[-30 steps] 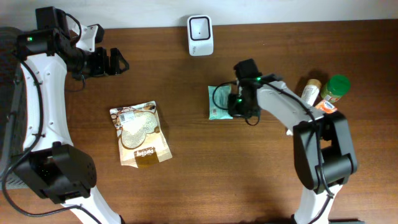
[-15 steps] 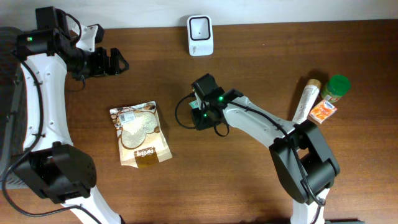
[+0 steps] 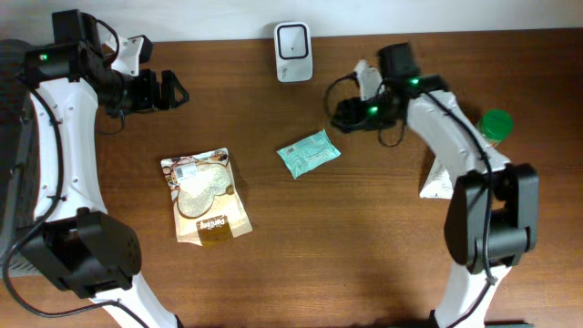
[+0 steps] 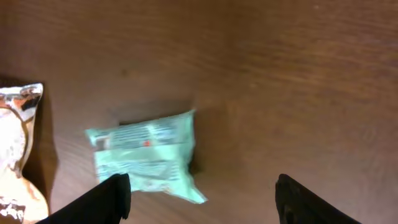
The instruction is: Scan the item barcode
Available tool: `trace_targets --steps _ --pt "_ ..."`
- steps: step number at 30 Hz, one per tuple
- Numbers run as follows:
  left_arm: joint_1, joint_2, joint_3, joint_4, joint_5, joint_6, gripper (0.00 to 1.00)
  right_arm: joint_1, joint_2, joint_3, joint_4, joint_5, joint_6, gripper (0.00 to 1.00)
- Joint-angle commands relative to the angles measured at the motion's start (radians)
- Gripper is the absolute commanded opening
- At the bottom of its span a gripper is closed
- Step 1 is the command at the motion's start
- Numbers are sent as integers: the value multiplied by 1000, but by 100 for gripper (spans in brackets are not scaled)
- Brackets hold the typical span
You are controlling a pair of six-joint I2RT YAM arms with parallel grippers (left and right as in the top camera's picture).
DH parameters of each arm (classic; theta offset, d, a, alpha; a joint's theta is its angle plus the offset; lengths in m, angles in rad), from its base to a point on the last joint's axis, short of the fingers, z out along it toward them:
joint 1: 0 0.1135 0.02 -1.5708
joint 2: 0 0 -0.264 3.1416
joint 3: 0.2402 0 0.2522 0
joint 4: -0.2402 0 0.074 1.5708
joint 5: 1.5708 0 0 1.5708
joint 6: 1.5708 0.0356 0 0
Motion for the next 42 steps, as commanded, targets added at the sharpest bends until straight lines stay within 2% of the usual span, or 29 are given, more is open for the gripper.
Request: trace_targets --steps 1,17,24,27,30,31,32,42 --pt "4 -2 6 2 8 10 99 -32 109 8 6 -238 -133 73" --pt "4 -2 6 1 8 9 99 -8 312 8 53 -478 -142 63" --pt "4 -2 6 2 8 10 99 75 390 7 86 -456 -16 55" --pt "4 -2 6 2 8 10 99 86 425 7 130 -456 58 45" --pt "4 -2 6 2 8 10 99 85 433 7 145 -456 72 16" --pt "4 -2 6 2 8 10 99 85 433 7 146 -457 72 9" --pt "4 -2 6 2 8 10 99 85 433 7 151 -457 72 6" --pt "4 -2 6 2 8 10 99 68 389 10 148 -561 71 4"
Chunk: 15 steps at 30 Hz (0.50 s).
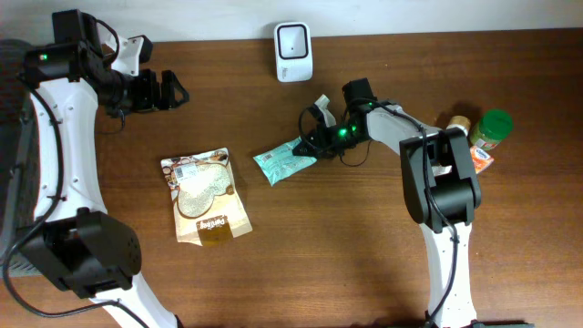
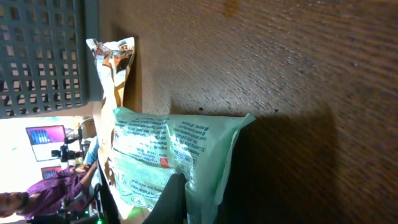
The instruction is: Scan the item barcode
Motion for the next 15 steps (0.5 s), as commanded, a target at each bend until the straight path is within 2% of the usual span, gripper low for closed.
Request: trace_targets --steps 1,5,8,15 --pt "4 -2 6 2 8 10 99 -16 -10 -24 -36 47 -4 4" --pt "4 -2 6 1 8 10 99 -37 -150 -24 -93 91 -24 4" --pt "4 -2 6 2 8 10 99 -53 -321 -24 -135 122 -52 4" --pt "4 -2 6 1 8 10 99 -82 -591 -24 -131 209 -53 4"
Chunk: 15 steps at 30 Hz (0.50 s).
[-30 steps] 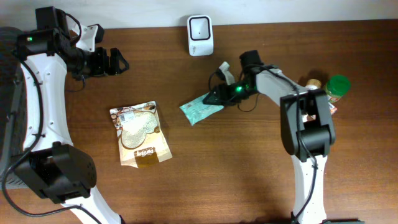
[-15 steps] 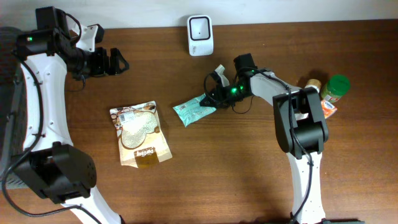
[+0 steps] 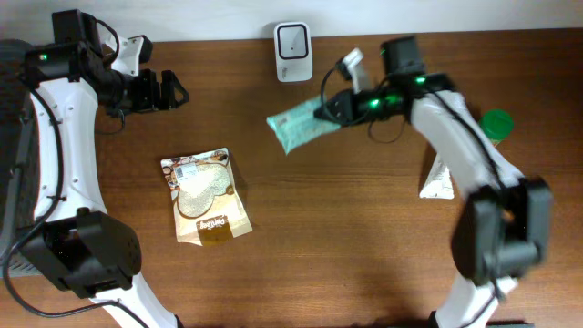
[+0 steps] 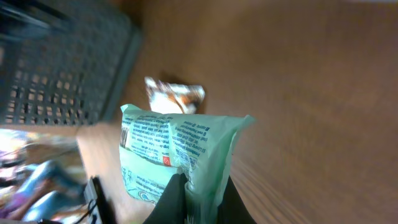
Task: Scan the item barcode
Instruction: 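Hold the teal packet in front of the scanner window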
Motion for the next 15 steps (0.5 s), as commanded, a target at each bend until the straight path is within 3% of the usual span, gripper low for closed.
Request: trace_targets --steps 1,9,15 --pt "4 -2 6 2 7 10 99 -11 -146 5 0 85 -18 4" --pt "4 -2 6 2 7 10 99 -12 -333 5 -1 91 49 4" --pt "4 -2 6 2 7 10 99 -8 -380 5 3 88 119 4"
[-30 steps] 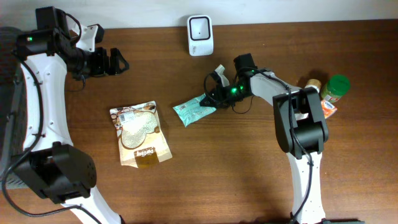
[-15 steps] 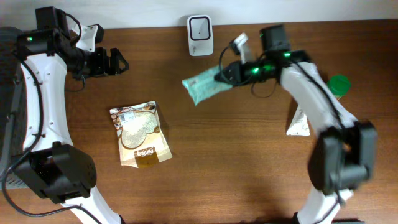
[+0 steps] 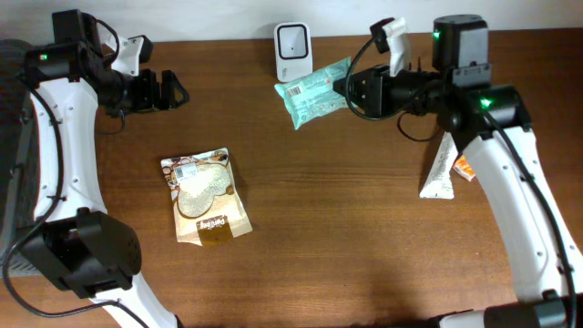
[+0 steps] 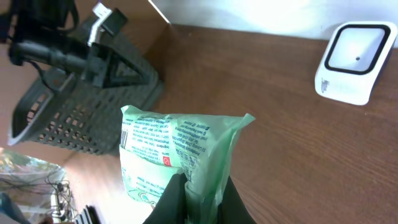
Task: Scan the item barcode
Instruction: 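Hold the teal packet in front of the scanner window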
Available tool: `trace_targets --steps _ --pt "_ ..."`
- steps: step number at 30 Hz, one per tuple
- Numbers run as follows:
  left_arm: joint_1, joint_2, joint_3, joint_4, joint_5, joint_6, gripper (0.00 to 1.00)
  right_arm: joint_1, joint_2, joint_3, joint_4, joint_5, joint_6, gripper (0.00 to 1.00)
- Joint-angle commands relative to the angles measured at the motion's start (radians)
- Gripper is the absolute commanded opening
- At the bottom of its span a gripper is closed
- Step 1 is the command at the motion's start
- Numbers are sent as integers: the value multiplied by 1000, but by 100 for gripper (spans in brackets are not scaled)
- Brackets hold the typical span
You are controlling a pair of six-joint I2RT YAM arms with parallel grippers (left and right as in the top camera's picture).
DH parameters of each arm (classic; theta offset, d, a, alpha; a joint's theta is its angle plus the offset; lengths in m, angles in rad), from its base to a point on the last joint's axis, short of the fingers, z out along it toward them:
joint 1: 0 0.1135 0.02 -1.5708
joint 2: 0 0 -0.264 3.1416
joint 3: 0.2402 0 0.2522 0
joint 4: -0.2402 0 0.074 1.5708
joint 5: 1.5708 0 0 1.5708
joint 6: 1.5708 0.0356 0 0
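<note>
My right gripper (image 3: 351, 88) (image 4: 200, 198) is shut on a mint-green packet (image 3: 313, 91) (image 4: 177, 155), held in the air just right of and slightly in front of the white barcode scanner (image 3: 292, 39) (image 4: 354, 62) at the table's back edge. A barcode shows on the packet's left end in the overhead view. My left gripper (image 3: 176, 91) hangs over the back left of the table with nothing between its fingers; whether its jaws are parted is unclear.
A tan snack pouch (image 3: 206, 196) lies left of centre. A white sachet (image 3: 440, 170) and an orange item (image 3: 463, 167) lie at the right under my right arm. A dark mesh basket (image 4: 81, 99) stands at the far left.
My right gripper has carried the green packet higher and a little to the right, from in front of the scanner to beside it. The left arm has not moved.
First my right gripper hovered open behind the green packet lying mid-table. Then it was low and shut on the packet's edge. After that the packet was lifted toward the scanner, and now it hangs beside the scanner.
</note>
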Motion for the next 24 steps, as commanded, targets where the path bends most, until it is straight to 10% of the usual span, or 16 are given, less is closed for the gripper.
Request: trace_targets --steps 1,12,24 --pt "4 -2 6 2 8 10 99 6 -30 4 4 27 55 4" --pt "4 -2 6 2 8 10 99 237 51 3 297 909 -274 4" --pt "4 -2 6 1 8 10 99 266 352 3 772 994 -1090 4"
